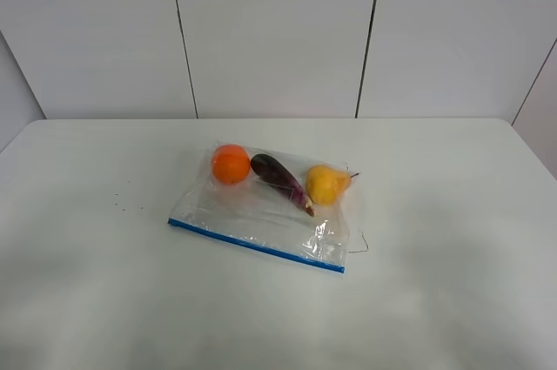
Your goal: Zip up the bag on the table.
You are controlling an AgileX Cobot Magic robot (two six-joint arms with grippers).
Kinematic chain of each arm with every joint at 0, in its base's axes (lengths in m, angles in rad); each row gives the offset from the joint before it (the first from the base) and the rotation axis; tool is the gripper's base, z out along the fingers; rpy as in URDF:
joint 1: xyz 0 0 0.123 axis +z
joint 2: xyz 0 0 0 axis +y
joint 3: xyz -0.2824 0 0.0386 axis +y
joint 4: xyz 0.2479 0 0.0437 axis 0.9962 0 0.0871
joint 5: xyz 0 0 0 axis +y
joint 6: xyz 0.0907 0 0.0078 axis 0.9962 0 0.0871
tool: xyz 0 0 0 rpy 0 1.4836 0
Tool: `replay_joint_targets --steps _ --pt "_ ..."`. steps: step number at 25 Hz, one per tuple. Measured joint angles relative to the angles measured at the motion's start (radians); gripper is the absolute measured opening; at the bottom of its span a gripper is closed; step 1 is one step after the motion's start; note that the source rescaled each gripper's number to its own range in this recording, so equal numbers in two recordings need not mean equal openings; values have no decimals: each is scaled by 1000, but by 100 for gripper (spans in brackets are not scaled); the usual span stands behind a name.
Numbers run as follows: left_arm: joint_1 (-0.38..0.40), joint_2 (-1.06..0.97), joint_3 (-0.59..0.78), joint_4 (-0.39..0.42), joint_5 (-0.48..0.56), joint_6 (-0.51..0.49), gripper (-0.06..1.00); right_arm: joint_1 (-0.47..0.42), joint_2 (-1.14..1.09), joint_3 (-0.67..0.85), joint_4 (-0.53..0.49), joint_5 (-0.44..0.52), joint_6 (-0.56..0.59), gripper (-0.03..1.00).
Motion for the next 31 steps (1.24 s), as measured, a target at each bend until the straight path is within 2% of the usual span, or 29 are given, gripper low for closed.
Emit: replay_joint_targets --steps 6,31 --pt "0 0 0 0 0 0 100 -32 -95 0 0 0 0 100" --pt "0 0 0 0 0 0 100 -32 -98 0 3 0 0 100"
